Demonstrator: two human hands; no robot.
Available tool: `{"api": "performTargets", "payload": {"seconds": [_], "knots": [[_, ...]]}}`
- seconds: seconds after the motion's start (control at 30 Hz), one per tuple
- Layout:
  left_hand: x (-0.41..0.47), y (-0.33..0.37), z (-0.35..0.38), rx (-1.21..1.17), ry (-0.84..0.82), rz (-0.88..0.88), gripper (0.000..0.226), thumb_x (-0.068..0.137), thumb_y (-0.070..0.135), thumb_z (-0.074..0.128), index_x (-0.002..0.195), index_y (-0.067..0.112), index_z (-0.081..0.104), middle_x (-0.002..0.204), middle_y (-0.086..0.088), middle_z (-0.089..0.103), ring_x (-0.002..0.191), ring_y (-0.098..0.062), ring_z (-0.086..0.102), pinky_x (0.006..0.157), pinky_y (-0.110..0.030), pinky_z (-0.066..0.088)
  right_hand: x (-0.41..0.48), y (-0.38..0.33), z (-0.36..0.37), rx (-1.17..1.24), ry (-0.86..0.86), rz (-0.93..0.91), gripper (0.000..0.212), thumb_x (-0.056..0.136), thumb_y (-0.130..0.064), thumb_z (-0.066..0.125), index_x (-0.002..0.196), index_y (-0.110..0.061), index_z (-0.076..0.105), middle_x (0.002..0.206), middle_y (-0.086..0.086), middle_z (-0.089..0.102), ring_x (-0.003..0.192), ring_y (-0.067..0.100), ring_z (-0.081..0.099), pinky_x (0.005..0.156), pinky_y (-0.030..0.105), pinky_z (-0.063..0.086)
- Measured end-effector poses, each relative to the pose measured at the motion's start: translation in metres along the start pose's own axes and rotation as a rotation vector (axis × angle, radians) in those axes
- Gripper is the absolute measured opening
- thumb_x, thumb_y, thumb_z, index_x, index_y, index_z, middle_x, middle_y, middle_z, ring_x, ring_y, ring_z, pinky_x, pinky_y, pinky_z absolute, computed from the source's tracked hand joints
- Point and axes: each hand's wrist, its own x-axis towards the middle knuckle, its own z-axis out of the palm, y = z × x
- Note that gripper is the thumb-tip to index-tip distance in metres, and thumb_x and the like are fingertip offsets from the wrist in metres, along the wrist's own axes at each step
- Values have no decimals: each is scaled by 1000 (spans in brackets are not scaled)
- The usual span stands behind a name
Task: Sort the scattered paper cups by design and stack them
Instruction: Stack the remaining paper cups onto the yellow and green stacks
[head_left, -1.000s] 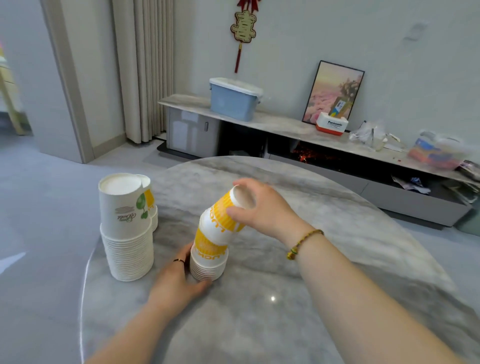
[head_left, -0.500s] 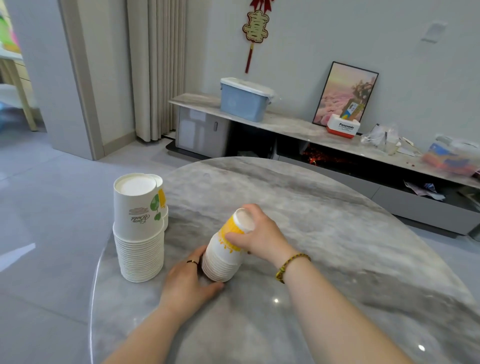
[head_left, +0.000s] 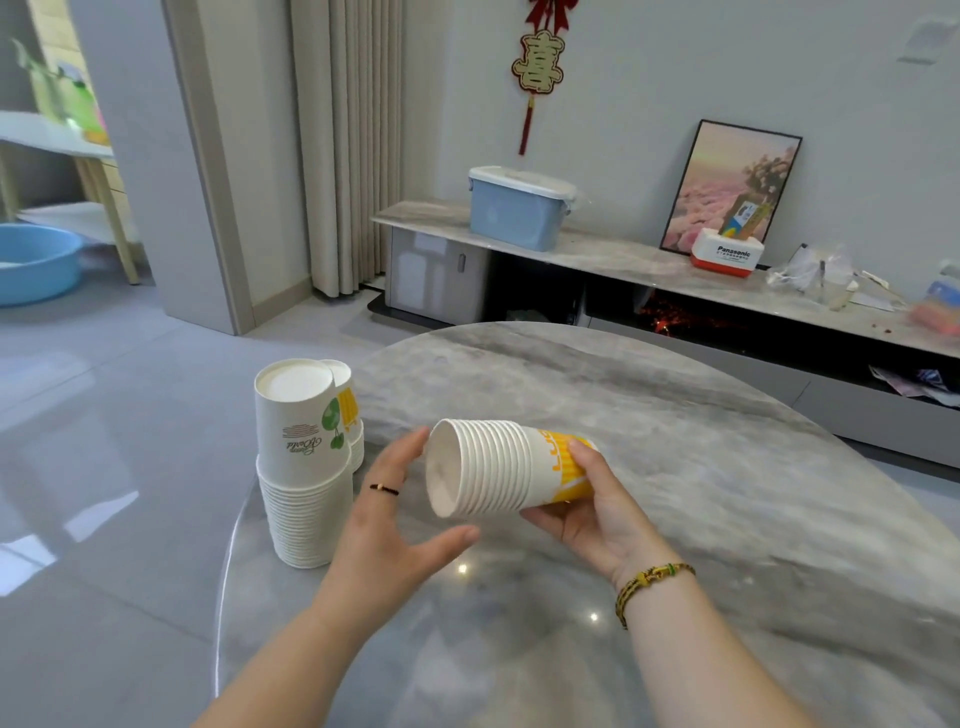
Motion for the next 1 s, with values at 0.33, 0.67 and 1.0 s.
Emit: {"api": "performTargets", "payload": {"seconds": [0.33, 0.67, 1.0], "knots": [[-5, -2, -61, 93, 685, -12, 60, 57, 41, 66, 112, 33, 43, 116, 35, 41, 107, -8, 46, 97, -13, 34, 24, -15, 56, -102, 52, -164, 11, 88, -21, 51, 96, -14, 49, 88, 7, 56, 78, 22, 57, 64, 39, 55], [16, -34, -61, -109, 393, -327, 83, 59, 6, 80, 126, 29, 37, 116, 8, 53, 99, -7, 53, 81, -26, 41, 67, -21, 122, -405, 94, -325, 45, 81, -18, 62, 122, -10, 43, 105, 9, 56, 77, 15, 58, 60, 30, 55], [16, -43, -67, -169, 465, -349, 74, 60, 5, 78, 121, 31, 44, 116, 2, 55, 100, -18, 54, 78, -29, 40, 93, -24, 193, -857, -17, -545, 65, 75, -14, 69, 130, -13, 34, 130, 12, 47, 101, 17, 49, 91, 32, 45]]}}
